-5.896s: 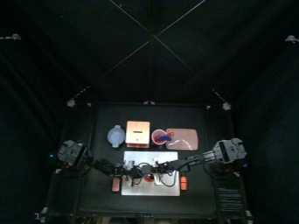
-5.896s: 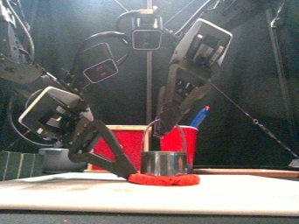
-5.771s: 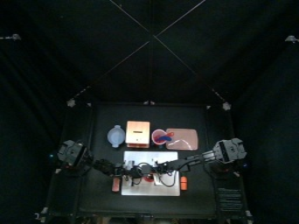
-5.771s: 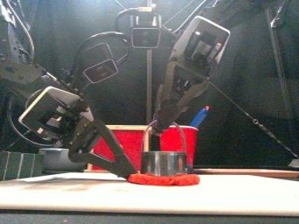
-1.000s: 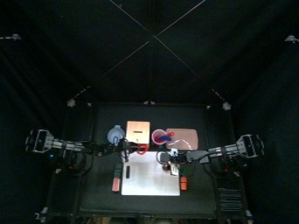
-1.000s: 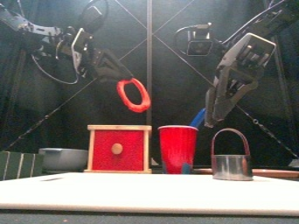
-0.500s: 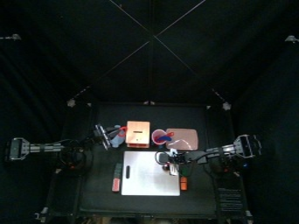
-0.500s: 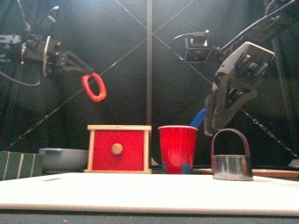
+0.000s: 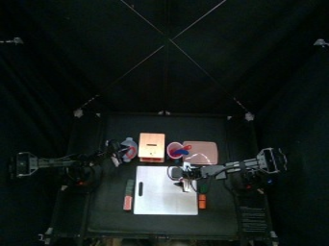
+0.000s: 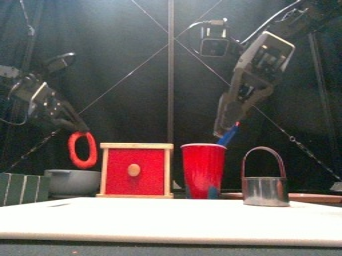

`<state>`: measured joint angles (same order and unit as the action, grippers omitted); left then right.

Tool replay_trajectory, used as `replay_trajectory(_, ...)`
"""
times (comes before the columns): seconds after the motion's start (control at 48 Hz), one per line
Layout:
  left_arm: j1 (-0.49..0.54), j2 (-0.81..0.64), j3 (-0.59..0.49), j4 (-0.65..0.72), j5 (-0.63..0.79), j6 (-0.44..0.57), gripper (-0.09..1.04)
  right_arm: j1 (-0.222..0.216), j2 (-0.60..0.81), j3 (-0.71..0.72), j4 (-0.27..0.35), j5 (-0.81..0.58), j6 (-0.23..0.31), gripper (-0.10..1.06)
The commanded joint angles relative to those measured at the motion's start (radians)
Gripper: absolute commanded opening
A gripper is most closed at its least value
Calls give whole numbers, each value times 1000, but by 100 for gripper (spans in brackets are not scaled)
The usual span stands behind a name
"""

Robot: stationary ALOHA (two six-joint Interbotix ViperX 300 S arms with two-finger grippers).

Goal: Get the cutter from the drawer then cut the dough then place the extra dough in the bowl
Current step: Place the extra dough in the bowl

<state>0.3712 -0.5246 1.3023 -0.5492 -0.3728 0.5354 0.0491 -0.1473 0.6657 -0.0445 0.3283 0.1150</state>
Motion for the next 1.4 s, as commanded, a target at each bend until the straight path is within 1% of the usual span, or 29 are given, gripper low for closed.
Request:
replay_trajectory(0.021,48,54,-38,-12,-17,2,69,-2,-9,-18,-15,-8,3,81)
replay_trajectory(0.208,57,61,-52,-66,-51,2,85,-2,0,-14,-14,0,3,81)
replay_trajectory(0.271,57,51,-51,-72,-63,2,88,-2,-2,-14,-15,0,3,81)
replay_trajectory(0.375,48,23,-52,-64,-87,3,88,-3,-3,-18,-18,-8,2,81)
replay_trajectory(0.458,-17,-14,-58,-37,-92,0,88,-5,-15,-23,-21,-20,0,81)
replay_trajectory(0.542,-104,-51,-64,0,-98,-2,88,-5,-34,-23,-32,-55,-8,81)
replay_trajectory(0.646,-233,-84,-71,35,-98,-11,88,-5,-54,-8,-72,-169,-11,81)
replay_trajectory(0.771,-356,-95,-91,41,-98,-32,88,-8,-63,43,-126,-388,-9,81)
replay_trajectory(0.833,-407,-95,-103,41,-98,-43,88,-20,-64,89,-152,-525,-8,81)
replay_trajectory(0.917,-465,-94,-117,48,-98,-57,88,-38,-69,143,-164,-650,-6,81)
replay_trajectory(1.042,-489,-94,-121,52,-100,-67,88,-69,-78,215,-163,-773,0,81)
replay_trajectory(1.125,-489,-91,-114,49,-101,-84,88,-78,-87,242,-156,-833,-2,81)
replay_trajectory(1.229,-489,-86,-106,51,-101,-98,88,-91,-89,245,-155,-864,-6,81)
replay_trajectory(1.396,-489,-83,-94,49,-101,-107,88,-107,-87,230,-161,-867,-11,81)
